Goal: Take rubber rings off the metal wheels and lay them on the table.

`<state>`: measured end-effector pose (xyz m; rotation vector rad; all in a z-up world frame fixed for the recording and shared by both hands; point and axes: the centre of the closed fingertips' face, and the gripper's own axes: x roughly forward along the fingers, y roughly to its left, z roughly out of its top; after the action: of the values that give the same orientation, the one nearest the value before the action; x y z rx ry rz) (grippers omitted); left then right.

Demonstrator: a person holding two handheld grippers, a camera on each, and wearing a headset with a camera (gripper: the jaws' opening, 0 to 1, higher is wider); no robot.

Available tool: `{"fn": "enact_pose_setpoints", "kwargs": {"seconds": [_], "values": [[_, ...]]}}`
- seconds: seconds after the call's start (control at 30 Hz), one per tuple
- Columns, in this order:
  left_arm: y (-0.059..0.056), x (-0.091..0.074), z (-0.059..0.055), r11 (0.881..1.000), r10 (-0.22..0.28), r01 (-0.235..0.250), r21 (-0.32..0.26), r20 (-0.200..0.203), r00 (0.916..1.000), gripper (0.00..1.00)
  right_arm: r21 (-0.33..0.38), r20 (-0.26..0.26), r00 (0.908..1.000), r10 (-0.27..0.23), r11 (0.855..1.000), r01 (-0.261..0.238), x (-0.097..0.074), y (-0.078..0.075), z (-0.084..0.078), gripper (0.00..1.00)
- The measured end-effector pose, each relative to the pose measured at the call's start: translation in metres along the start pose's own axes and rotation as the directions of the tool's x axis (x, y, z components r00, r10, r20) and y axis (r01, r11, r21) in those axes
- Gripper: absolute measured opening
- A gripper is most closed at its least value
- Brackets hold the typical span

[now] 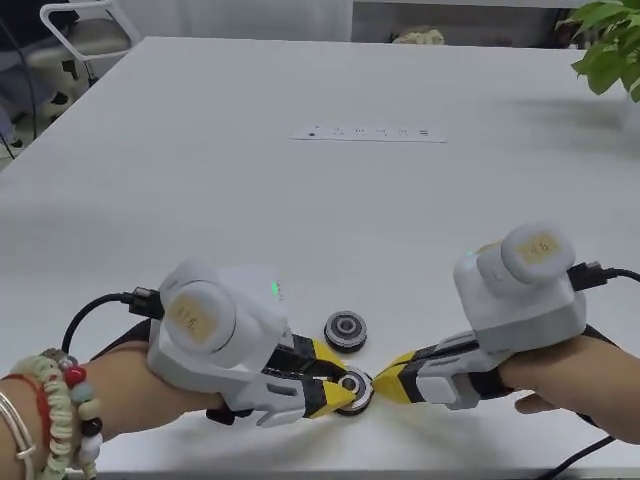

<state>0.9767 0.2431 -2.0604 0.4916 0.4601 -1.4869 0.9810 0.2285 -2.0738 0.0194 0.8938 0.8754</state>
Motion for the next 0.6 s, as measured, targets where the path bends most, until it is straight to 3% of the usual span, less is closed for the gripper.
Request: {"fn": "enact_pose_setpoints", "kwargs": {"seconds": [0.13, 0.2, 0.33, 0.6], "values": [[0.000, 0.000, 0.000, 1.000, -0.002, 0.002, 0.000, 0.004, 1.0000, 0.08, -0.011, -0.009, 0.9999, 0.005, 1.000, -0.005, -0.001, 0.002, -0.002, 0.00], [0.000, 0.000, 0.000, 1.000, -0.001, 0.001, 0.003, 0.010, 1.0000, 0.08, 0.047, 0.010, 0.9998, 0.019, 0.999, -0.020, -0.003, 0.004, 0.004, 0.00], [0.000, 0.000, 0.000, 1.000, 0.000, 0.000, 0.006, 0.011, 0.9999, 0.08, 0.093, 0.009, 0.9994, 0.034, 0.995, -0.035, -0.003, 0.006, 0.004, 0.00], [0.000, 0.001, 0.000, 1.000, 0.000, -0.001, 0.013, 0.008, 1.0000, 0.08, 0.126, 0.008, 0.9991, 0.041, 0.991, -0.041, -0.002, 0.012, 0.007, 0.00]]}}
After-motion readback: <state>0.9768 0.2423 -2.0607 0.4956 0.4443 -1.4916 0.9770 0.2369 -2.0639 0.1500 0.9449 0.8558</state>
